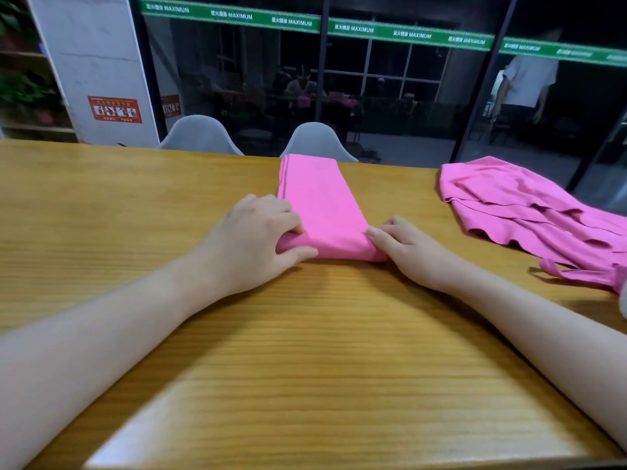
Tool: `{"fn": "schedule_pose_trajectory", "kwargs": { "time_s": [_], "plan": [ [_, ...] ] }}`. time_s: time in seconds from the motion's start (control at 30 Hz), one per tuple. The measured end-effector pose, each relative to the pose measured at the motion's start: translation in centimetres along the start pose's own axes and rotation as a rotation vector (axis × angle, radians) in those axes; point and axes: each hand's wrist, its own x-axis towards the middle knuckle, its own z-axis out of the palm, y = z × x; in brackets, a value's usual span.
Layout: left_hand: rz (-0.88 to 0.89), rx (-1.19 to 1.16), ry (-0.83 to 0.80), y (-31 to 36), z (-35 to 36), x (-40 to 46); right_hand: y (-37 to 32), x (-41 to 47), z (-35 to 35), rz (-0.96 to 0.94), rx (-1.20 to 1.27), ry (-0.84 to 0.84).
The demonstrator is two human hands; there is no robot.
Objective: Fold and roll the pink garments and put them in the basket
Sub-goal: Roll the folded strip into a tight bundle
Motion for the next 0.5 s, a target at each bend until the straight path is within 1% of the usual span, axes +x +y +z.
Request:
{"fn": "schedule_pose_trajectory", "kwargs": {
  "time_s": [0.07,0.17,0.23,0.37,0.5],
  "plan": [
    [-0.003,-0.028,-0.047,-0.4,0.1,-0.3,0.3,0.0,0.3,-0.032,-0.018,0.031],
    [-0.064,-0.095,-0.094,-0.8,0.3,-0.1,0.9,-0.1,0.4,-0.165,-0.103,0.200],
    [-0.118,-0.160,-0.131,-0.9,0.5,0.1,1.2,-0.2,0.0,-0.225,-0.172,0.253],
    [-0.180,-0.236,-0.193,-0.9,0.8,0.4,1.3,-0.1,0.0,-0.217,-0.244,0.229],
    [-0.209,-0.276,-0.280,-1.1,0.6,0.7,1.0,0.1,0.0,-0.189,-0.197,0.189]
  ]
}}
